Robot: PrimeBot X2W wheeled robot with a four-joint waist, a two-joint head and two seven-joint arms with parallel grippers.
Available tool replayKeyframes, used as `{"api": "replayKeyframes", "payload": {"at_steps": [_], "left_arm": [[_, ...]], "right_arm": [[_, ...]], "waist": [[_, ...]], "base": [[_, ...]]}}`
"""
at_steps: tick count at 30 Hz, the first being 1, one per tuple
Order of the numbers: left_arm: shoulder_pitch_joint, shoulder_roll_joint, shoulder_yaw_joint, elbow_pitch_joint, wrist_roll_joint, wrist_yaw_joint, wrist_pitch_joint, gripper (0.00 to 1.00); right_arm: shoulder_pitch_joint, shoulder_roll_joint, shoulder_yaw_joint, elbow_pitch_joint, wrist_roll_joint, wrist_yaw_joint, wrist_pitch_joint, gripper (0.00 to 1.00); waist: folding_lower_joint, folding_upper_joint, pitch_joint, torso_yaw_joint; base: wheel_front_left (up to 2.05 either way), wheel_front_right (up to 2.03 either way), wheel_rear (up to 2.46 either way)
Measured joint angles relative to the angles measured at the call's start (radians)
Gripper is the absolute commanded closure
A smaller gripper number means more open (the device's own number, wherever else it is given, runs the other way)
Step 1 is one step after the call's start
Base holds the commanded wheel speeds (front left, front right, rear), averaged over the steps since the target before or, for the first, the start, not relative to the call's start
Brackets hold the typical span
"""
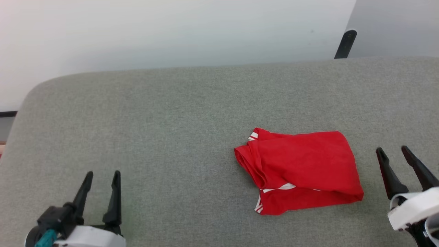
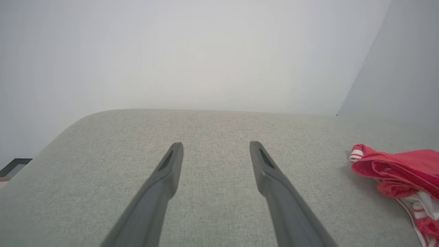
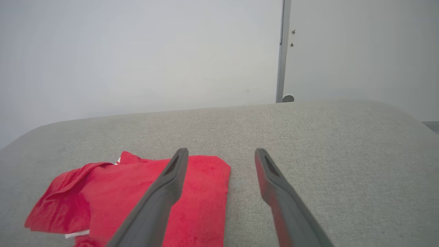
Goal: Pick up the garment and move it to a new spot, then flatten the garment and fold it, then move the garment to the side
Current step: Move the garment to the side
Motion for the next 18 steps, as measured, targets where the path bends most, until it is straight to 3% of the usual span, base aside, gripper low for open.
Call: {"api": "replayKeyframes", "payload": {"at_steps": [10,18], "left_arm": [[0.110,-0.032,0.026,-0.088,0.021,0.018,0.000,0.00],[0.113,-0.034,0.021,-0.098,0.028,0.019,0.000,0.00]], "right_arm": [[0.118,0.050,-0.104,-0.112,-0.036,0.000,0.033,0.00],[0.131,0.075,-0.124,-0.155,-0.053,0.000,0.068,0.00]], "waist": [[0.0000,0.0000,-0.015,0.030],[0.0000,0.0000,-0.011,0.039]], "base": [[0.00,0.00,0.00],[0.00,0.00,0.00]]}}
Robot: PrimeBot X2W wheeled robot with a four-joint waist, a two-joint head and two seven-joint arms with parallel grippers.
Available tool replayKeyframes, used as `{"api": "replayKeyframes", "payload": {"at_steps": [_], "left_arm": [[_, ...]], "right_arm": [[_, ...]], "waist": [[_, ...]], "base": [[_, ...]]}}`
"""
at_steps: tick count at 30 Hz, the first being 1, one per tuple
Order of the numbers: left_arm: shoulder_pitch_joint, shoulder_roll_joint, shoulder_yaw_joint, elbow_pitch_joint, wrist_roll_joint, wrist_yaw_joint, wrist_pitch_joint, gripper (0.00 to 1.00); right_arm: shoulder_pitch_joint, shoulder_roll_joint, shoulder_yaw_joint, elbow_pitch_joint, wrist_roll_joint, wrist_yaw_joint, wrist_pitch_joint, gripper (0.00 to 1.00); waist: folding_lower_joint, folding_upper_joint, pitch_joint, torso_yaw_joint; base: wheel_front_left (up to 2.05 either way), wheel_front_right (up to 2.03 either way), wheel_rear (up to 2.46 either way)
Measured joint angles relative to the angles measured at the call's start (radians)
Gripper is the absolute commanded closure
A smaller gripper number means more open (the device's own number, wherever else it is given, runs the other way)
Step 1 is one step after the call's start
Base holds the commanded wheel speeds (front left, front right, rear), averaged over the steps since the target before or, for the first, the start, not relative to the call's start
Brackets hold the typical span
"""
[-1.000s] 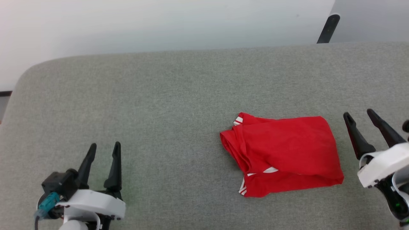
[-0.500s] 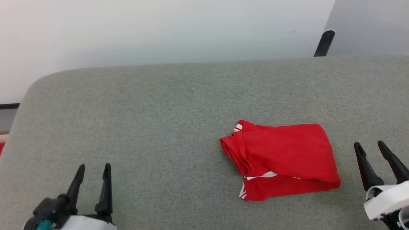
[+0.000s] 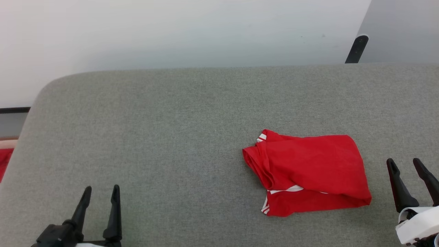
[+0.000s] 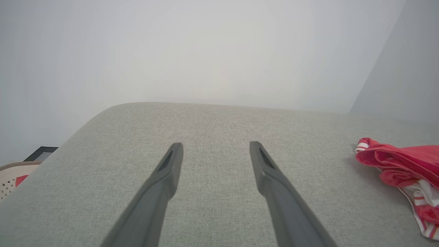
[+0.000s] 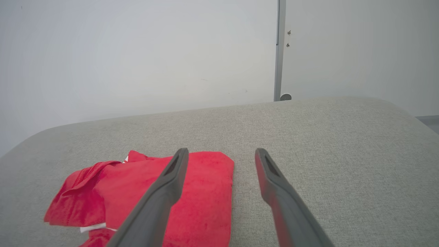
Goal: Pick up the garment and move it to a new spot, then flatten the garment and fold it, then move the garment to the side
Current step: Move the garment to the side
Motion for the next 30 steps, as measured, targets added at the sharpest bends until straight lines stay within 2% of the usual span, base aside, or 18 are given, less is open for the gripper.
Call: {"api": "replayKeyframes", "payload": {"at_steps": [30], "left_arm": [[-0.041,-0.012,-0.009,-0.011,-0.006,0.002,0.000,0.00]], "right_arm": [[-0.006,0.013,-0.016,-0.017,-0.010,0.000,0.026,0.00]], "waist": [[0.0000,0.0000,0.030,0.028]], "base": [[0.00,0.00,0.00]]}}
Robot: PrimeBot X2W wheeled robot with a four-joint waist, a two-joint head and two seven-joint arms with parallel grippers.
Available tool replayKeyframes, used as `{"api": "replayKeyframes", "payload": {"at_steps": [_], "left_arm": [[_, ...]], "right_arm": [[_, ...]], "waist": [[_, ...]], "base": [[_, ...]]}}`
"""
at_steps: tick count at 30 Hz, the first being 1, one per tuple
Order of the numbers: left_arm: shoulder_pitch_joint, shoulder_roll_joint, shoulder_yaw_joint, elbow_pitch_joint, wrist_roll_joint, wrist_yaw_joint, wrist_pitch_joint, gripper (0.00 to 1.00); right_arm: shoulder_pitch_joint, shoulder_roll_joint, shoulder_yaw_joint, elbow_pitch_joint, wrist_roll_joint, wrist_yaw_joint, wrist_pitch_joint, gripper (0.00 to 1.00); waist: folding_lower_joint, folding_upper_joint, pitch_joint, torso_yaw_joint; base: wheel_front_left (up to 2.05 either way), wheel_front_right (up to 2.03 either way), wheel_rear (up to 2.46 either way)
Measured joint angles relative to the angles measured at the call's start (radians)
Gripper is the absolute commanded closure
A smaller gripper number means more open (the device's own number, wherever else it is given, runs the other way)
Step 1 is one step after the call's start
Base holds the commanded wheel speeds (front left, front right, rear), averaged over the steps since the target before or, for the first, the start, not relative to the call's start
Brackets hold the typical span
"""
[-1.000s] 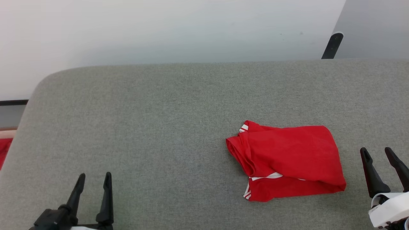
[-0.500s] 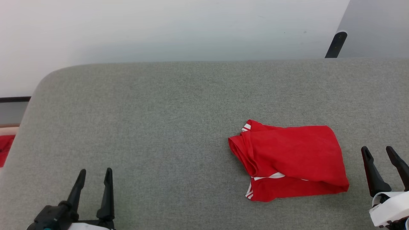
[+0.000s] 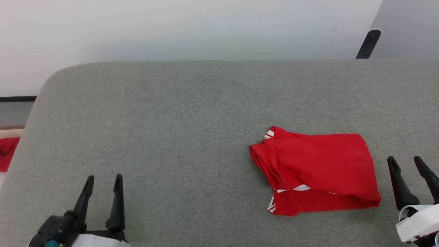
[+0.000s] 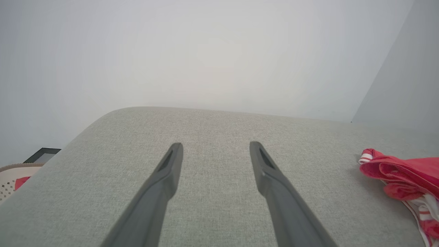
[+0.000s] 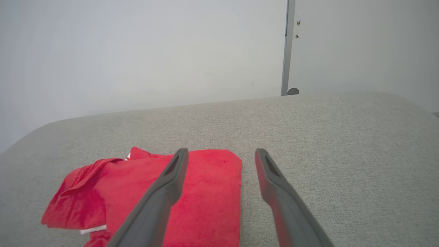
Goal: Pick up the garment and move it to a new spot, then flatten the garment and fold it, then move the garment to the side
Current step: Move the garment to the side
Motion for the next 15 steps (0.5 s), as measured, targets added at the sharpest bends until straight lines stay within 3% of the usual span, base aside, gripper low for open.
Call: {"api": "replayKeyframes", "payload": {"at_steps": [3,6,15], "left_arm": [[-0.005,-0.002,-0.001,-0.001,0.000,0.000,0.000,0.00],[-0.016,-0.006,-0.004,-0.001,0.000,0.000,0.000,0.00],[-0.045,-0.017,-0.028,0.016,0.000,-0.008,0.000,0.00]], "right_arm": [[-0.010,-0.003,0.008,0.005,-0.002,0.000,0.026,0.00],[-0.059,-0.015,0.014,0.026,-0.001,0.000,0.124,0.00],[-0.170,-0.114,0.068,0.053,0.018,0.000,0.669,0.00]], "waist": [[0.0000,0.0000,0.006,0.003],[0.0000,0.0000,0.015,0.001],[0.0000,0.0000,0.031,0.008]], "base": [[0.00,0.00,0.00],[0.00,0.00,0.00],[0.00,0.00,0.00]]}}
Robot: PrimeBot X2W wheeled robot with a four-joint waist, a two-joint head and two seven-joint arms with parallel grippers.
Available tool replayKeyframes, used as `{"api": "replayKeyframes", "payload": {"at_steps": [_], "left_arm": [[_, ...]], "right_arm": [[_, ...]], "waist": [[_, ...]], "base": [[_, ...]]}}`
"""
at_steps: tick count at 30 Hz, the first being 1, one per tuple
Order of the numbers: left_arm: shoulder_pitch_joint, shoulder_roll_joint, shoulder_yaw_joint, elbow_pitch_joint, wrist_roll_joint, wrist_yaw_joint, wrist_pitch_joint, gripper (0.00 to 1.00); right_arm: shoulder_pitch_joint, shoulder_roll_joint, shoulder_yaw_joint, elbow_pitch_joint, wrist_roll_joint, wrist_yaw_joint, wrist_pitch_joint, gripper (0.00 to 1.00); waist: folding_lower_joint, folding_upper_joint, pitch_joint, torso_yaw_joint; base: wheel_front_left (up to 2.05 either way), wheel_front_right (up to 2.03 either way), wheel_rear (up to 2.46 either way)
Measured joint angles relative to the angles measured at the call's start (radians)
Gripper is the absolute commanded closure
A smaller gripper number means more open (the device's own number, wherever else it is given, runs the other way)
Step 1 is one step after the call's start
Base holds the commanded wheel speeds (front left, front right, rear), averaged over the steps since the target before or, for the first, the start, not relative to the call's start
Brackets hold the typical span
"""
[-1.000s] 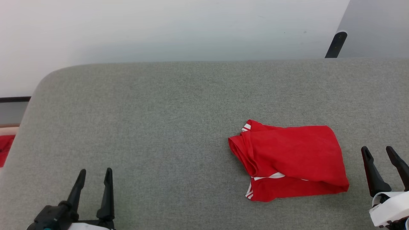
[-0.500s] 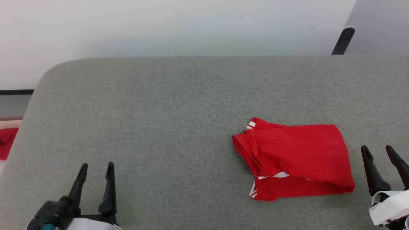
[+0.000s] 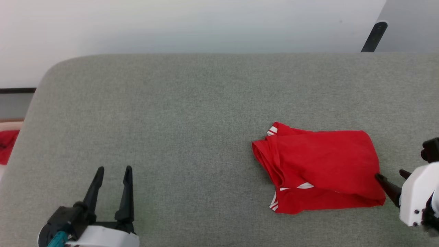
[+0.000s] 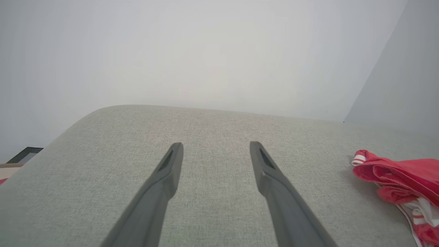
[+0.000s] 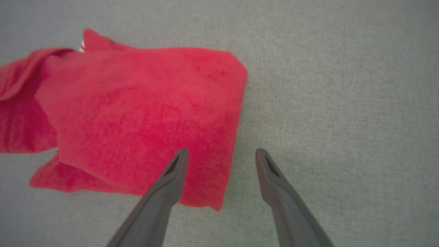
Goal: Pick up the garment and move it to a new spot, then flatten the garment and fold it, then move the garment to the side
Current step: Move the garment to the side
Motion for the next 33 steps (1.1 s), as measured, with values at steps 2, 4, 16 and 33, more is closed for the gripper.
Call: {"api": "replayKeyframes", "payload": {"at_steps": [2,4,16,33], "left_arm": [[-0.012,0.000,-0.007,0.002,0.000,-0.001,0.000,0.00],[-0.032,0.001,-0.016,0.003,0.000,-0.005,0.000,0.00],[-0.098,0.007,-0.043,0.025,-0.003,-0.017,0.000,0.00],[-0.141,0.015,-0.058,0.044,-0.002,-0.022,0.000,0.00]], "right_arm": [[-0.036,-0.018,-0.001,-0.005,-0.003,0.000,0.103,0.00],[-0.091,-0.017,-0.016,-0.007,-0.009,0.000,0.170,0.00],[-0.186,0.028,-0.064,0.163,-0.046,0.000,0.291,0.00],[-0.221,0.008,0.026,0.249,0.062,0.001,0.142,1.00]], "waist": [[0.0000,0.0000,0.010,0.004],[0.0000,0.0000,0.025,0.010],[0.0000,0.0000,0.115,0.056],[0.0000,0.0000,0.155,0.047]], "base": [[0.00,0.00,0.00],[0.00,0.00,0.00],[0.00,0.00,0.00],[0.00,0.00,0.00]]}}
